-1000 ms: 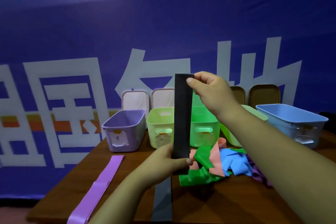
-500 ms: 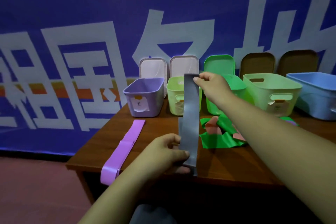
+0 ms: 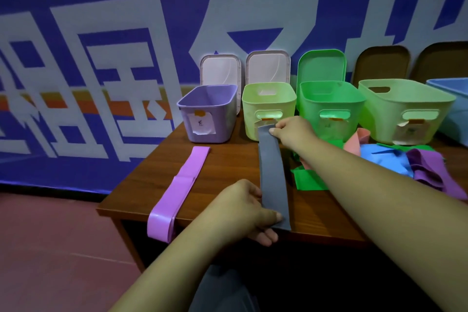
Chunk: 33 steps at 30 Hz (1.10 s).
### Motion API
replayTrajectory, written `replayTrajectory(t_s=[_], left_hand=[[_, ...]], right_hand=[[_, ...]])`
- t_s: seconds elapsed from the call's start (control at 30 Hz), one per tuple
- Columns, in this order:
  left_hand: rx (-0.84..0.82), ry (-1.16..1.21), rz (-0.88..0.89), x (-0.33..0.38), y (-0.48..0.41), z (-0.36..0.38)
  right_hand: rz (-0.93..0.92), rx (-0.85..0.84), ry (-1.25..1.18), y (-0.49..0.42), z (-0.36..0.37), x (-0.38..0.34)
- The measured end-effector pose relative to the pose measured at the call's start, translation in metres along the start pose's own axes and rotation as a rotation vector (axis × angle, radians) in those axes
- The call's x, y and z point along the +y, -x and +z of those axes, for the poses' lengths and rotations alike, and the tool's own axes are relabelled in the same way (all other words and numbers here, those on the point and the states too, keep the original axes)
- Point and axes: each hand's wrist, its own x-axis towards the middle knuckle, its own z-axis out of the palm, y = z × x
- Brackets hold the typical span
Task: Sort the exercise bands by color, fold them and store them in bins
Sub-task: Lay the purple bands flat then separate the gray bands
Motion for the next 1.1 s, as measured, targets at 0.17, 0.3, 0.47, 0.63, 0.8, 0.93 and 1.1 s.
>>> replayTrajectory(t_s=[0.17,0.3,0.47,0.63,0.8,0.93,1.1], left_hand=[[-0.023,-0.118,-0.061,-0.002,-0.006,-0.005],[-0.039,-0.21,-0.092,-0.002,-0.01,-0.007],[0.008,-0.461,-0.08,-0.003,-0.016,-0.009],[0.048,-0.67,-0.066,0.002,-0.015,-0.012],[0.066,-0.783,-0.055,0.009,-0.013,-0.017],[0.143,-0.816,-0.006,0.015,-0.021,-0.024],[0.214,-0.802,0.158,0.03,-0.049,-0.023]], right_hand=[[0.025,-0.065,0.173,-0.004,0.011,0.001],[0.044,-0.11,0.229,-0.006,0.016,0.003],[0.058,-0.155,0.301,-0.008,0.02,0.005],[0.063,-0.172,0.346,-0.009,0.024,0.009],[0.057,-0.137,0.384,-0.009,0.027,0.01],[0.015,-0.123,0.321,-0.002,0.014,0.002],[-0.23,-0.05,0.254,0.024,-0.037,-0.009]])
